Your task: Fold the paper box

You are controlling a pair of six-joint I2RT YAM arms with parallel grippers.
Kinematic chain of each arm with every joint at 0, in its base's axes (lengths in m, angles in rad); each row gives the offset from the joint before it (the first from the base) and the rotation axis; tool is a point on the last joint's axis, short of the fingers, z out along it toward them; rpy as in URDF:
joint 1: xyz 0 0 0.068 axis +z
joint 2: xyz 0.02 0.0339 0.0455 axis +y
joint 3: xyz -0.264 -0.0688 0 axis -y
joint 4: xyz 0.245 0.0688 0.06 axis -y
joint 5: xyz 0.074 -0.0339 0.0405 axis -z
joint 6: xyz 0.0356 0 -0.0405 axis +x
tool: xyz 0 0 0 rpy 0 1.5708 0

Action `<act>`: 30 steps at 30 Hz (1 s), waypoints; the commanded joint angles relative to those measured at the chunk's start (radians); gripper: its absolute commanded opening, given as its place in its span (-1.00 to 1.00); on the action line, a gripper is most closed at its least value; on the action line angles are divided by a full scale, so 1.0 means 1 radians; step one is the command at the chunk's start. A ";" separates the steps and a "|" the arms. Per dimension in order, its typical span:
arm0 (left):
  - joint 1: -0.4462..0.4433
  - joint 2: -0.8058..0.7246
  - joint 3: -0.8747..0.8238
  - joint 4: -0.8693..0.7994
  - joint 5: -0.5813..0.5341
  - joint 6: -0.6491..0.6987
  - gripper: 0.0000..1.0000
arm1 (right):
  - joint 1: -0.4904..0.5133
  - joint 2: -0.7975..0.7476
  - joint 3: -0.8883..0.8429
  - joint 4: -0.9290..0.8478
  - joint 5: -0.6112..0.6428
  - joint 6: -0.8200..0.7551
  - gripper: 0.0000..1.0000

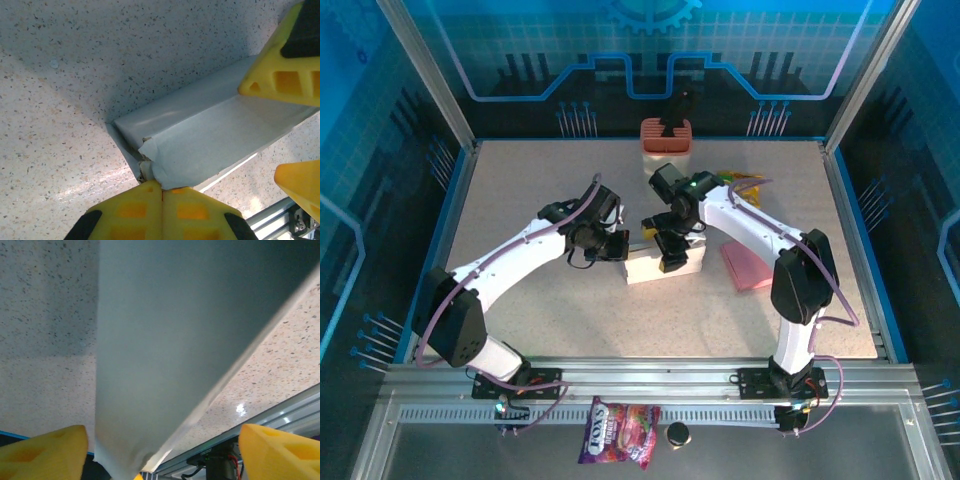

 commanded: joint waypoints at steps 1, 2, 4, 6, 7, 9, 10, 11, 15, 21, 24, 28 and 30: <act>-0.020 0.015 -0.055 -0.053 -0.036 0.008 -1.00 | 0.022 0.002 -0.028 0.025 0.027 0.038 0.48; -0.024 0.011 -0.059 -0.047 -0.039 0.005 -1.00 | 0.023 -0.002 -0.038 0.034 0.034 0.040 0.44; -0.035 -0.002 -0.063 -0.038 -0.045 -0.004 -1.00 | 0.024 -0.008 -0.051 0.036 0.041 0.042 0.41; -0.045 -0.013 -0.068 -0.031 -0.054 -0.017 -1.00 | 0.024 -0.007 -0.060 0.038 0.045 0.038 0.42; -0.051 -0.019 -0.071 -0.028 -0.059 -0.021 -1.00 | 0.024 -0.007 -0.064 0.042 0.043 0.038 0.44; -0.062 -0.029 -0.077 -0.021 -0.071 -0.026 -1.00 | 0.025 -0.006 -0.078 0.055 0.040 0.038 0.46; -0.067 -0.031 -0.082 -0.015 -0.074 -0.028 -1.00 | 0.027 -0.008 -0.084 0.061 0.043 0.041 0.45; -0.069 -0.034 -0.085 -0.013 -0.075 -0.029 -1.00 | 0.029 -0.013 -0.089 0.065 0.051 0.046 0.43; -0.083 -0.048 -0.098 -0.001 -0.092 -0.041 -1.00 | 0.031 -0.024 -0.104 0.080 0.067 0.055 0.32; -0.102 -0.077 -0.123 0.028 -0.113 -0.074 -1.00 | 0.032 -0.033 -0.123 0.099 0.075 0.068 0.10; -0.115 -0.078 -0.126 0.039 -0.114 -0.100 -1.00 | 0.033 -0.036 -0.124 0.099 0.079 0.074 0.07; -0.125 -0.086 -0.120 0.042 -0.113 -0.157 -1.00 | 0.033 -0.040 -0.130 0.112 0.082 0.088 -0.06; -0.125 -0.085 -0.114 0.041 -0.103 -0.187 -1.00 | 0.034 -0.044 -0.135 0.122 0.083 0.097 -0.14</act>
